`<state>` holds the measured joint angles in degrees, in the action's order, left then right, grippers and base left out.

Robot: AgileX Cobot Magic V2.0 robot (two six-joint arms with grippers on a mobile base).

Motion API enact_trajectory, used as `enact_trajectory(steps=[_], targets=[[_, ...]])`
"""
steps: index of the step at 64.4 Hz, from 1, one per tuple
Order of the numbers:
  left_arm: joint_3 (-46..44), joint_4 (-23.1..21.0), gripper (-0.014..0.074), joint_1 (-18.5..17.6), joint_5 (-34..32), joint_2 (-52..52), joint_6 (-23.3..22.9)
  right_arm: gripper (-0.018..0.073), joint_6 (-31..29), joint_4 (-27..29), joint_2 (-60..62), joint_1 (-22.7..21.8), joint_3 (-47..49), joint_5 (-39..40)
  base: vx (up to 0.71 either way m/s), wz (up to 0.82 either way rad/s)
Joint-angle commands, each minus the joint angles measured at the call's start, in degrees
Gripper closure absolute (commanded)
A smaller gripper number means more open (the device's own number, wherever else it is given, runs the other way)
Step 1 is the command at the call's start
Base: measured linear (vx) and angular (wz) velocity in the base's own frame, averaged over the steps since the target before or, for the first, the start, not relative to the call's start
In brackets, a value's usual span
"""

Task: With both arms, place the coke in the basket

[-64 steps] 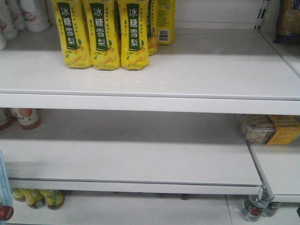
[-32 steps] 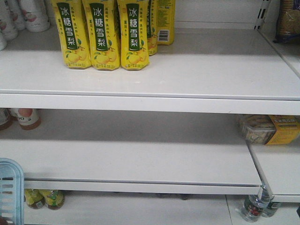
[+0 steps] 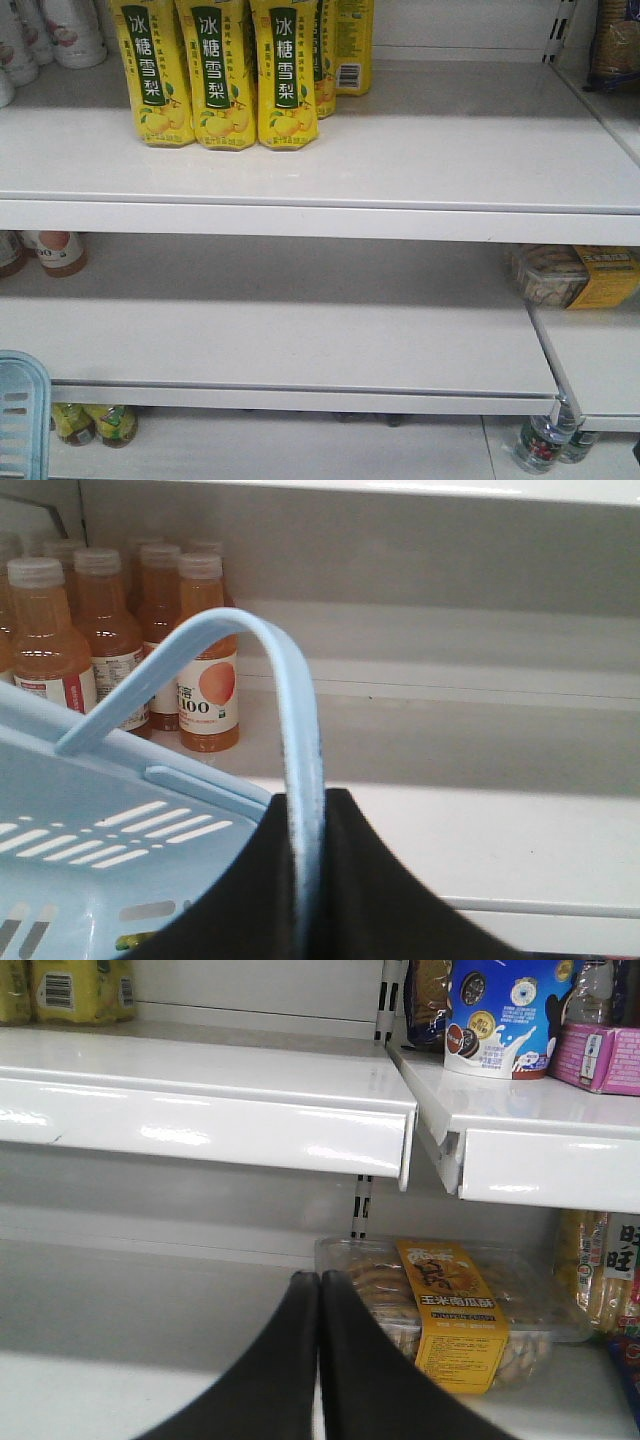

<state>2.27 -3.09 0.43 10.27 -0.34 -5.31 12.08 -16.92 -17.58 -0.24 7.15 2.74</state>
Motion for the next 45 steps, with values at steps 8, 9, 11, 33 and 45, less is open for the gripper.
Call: enact_trajectory(steps=[8,9,11,33,45], targets=[[-2.2,1.3,0.0603,-0.2,-9.4,-1.2,1.1,0.0569,-0.4,-0.5,-0.3,-0.2,1.5,3.9,0.00,0.00],[-2.2,1.3,0.0603,-0.2,-9.4,-1.2,1.1,0.0569,-0.4,-0.5,-0.3,-0.2,1.5,3.9,0.00,0.00],[-2.2,1.3,0.0603,-0.2,-9.3,-1.2,1.1,0.0569,-0.4,-0.5,-0.3,-0.2,1.5,3.9,0.00,0.00],[-2.2,1.3,0.0603,-0.2,-9.3,-1.2,1.1,0.0569,-0.4,-0.5,-0.3,-0.2,1.5,3.9,0.00,0.00],[-2.2,1.3,0.0603,-0.2,-9.3,-1.2,1.1,0.0569,-0.4,-0.5,-0.3,-0.2,1.5,3.9,0.00,0.00]])
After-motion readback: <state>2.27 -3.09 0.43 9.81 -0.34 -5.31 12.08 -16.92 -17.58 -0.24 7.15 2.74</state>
